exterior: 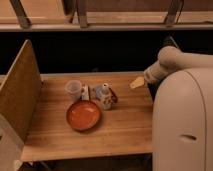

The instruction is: Knock the bottle over

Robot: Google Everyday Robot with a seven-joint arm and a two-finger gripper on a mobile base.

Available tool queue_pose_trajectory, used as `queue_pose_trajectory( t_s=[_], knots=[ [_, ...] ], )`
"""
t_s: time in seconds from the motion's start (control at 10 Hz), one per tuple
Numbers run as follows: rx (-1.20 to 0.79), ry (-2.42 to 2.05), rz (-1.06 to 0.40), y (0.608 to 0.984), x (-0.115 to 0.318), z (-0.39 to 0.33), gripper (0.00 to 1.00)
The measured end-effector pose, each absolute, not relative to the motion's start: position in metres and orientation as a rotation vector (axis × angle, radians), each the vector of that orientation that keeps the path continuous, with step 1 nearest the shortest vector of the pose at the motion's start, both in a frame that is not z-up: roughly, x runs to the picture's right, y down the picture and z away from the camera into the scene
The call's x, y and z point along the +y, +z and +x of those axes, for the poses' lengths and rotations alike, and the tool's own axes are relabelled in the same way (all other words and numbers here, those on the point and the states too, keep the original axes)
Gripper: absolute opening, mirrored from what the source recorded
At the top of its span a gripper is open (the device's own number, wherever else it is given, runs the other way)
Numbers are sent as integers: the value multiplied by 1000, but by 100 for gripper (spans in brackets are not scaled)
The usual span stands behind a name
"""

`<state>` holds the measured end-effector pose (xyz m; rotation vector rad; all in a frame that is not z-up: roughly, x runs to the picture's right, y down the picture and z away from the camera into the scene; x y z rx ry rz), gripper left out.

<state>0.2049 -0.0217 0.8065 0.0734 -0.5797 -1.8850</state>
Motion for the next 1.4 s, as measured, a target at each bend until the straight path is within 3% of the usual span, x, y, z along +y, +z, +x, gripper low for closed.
queue_pose_trajectory(
  t_s=[0.6,0.7,1.4],
  knots=[
    [-582,-1929,42,813,-15,201,9],
    [-600,-1961,15,821,-6,192,3],
    [-849,-2116,-97,865,56,78,0]
  ],
)
